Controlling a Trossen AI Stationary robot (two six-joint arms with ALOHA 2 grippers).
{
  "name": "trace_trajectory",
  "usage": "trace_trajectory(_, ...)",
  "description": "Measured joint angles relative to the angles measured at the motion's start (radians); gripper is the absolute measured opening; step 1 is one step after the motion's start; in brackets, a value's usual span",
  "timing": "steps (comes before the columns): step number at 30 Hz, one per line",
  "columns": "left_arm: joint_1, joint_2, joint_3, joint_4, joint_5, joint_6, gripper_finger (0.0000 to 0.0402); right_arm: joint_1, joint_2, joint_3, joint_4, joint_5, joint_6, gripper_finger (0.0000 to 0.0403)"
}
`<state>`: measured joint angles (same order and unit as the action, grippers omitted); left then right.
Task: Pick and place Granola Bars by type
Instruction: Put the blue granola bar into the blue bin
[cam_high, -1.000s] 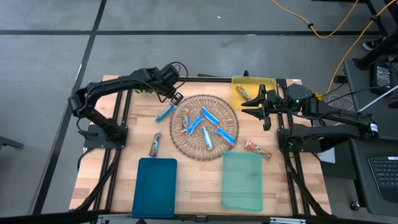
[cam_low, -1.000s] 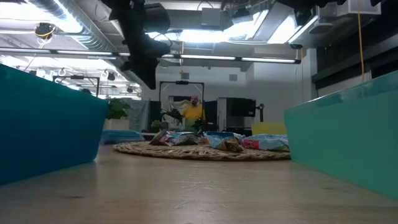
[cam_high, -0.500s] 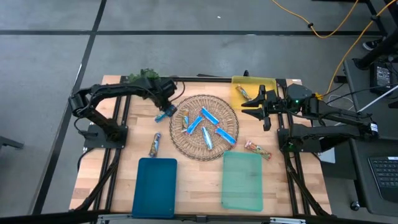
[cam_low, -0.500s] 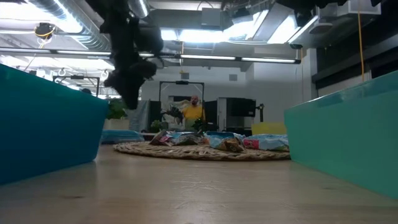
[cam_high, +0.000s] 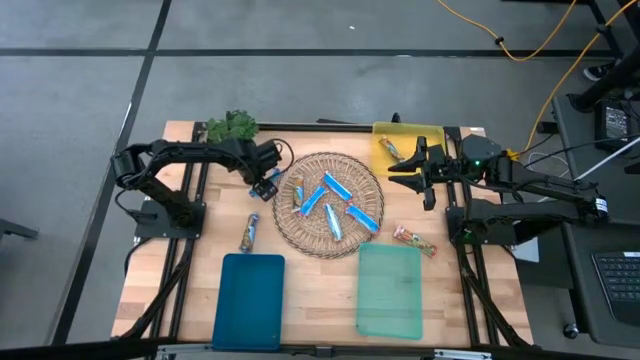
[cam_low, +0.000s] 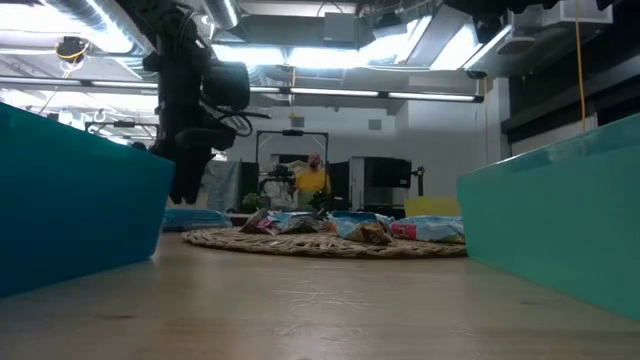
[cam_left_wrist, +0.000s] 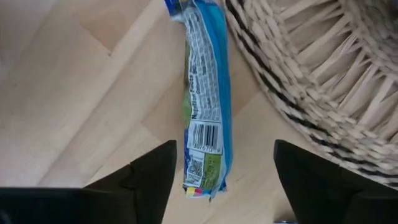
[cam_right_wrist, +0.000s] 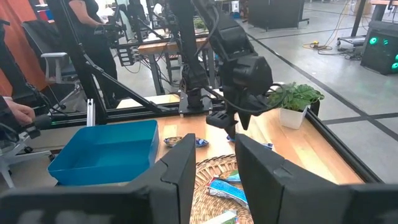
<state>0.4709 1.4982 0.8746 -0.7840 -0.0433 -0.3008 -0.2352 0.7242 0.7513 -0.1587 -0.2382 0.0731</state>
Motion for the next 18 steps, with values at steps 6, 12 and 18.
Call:
trace_trajectory(6, 0.000, 0.000, -0.055, 0.091, -0.014, -0.004, 0.0259, 0.000, 0.000, 0.000, 0.000, 0.000, 0.000, 0.0117)
trace_trajectory(12, 0.000, 0.000, -0.085, 0.122, -0.048, -0.051, 0.0227, 0.000, 0.000, 0.000, 0.000, 0.000, 0.002, 0.0117)
trace_trajectory(18, 0.000, 0.000, -0.117, 0.159, -0.021, -0.075, 0.0171, 0.000, 0.000, 0.000, 0.000, 0.000, 0.001, 0.0117)
